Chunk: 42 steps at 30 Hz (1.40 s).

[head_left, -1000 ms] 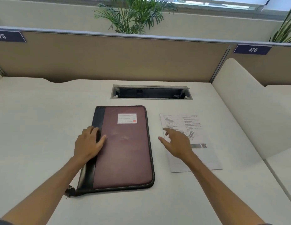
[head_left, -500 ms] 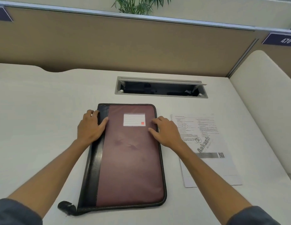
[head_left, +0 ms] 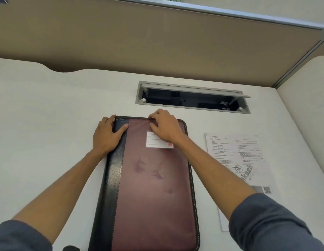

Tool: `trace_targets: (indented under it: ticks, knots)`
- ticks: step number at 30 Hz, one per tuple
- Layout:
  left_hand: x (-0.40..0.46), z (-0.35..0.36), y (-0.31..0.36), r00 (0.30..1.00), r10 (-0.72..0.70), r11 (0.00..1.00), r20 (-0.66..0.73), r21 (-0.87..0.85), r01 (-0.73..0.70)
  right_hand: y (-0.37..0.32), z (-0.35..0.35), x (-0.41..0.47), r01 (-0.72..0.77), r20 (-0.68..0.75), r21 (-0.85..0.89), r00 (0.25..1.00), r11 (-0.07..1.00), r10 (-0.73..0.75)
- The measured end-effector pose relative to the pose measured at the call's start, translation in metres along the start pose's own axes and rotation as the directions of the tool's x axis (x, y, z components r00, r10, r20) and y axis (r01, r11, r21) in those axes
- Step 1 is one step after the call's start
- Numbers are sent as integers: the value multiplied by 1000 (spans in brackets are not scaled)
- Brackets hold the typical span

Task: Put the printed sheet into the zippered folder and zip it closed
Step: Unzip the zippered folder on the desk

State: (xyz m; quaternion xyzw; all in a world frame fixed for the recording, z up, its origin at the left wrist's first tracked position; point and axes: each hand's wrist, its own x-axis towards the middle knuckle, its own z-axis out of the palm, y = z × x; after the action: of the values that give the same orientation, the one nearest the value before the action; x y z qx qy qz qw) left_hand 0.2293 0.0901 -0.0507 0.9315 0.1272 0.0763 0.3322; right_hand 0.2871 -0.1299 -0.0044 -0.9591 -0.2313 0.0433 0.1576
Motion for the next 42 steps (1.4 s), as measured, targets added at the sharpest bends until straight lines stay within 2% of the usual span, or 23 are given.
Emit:
trace_targets:
  ticks: [5, 12, 19, 24, 27, 29, 32, 35, 42]
  knots:
    - [-3, 4, -2, 993, -86, 974, -78, -218, 67, -24, 9, 37, 33, 106, 80, 994, 996, -41]
    - [-2, 8, -4, 987, -102, 967, -125, -245, 69, -52, 19, 73, 53, 204, 212, 974, 976, -97]
    - [-2, 8, -6, 986, -107, 964, -130, -255, 71, -70, 12, 104, 155, 355, 190, 910, 969, -215]
    - [-2, 8, -6, 987, -106, 971, -120, -226, 76, -71, 2, 121, 277, 431, 63, 859, 959, -277]
    - [-1, 8, -6, 993, -41, 985, -108, -171, 22, -72, -3, 123, 379, 420, -49, 847, 924, -325]
    - [0, 7, -5, 997, 23, 993, -79, -112, -32, -72, -5, 118, 468, 386, -183, 843, 864, -375]
    - [2, 6, -5, 998, 41, 996, -43, -80, -45, -70, -10, 106, 604, 394, -371, 790, 706, -469]
    - [3, 7, -3, 999, 11, 995, -33, -100, -14, -52, -16, 95, 613, 401, -465, 789, 639, -466]
    - [2, 6, -1, 1000, -22, 993, 0, -119, 22, 3, -34, 66, 561, 393, -553, 828, 616, -400]
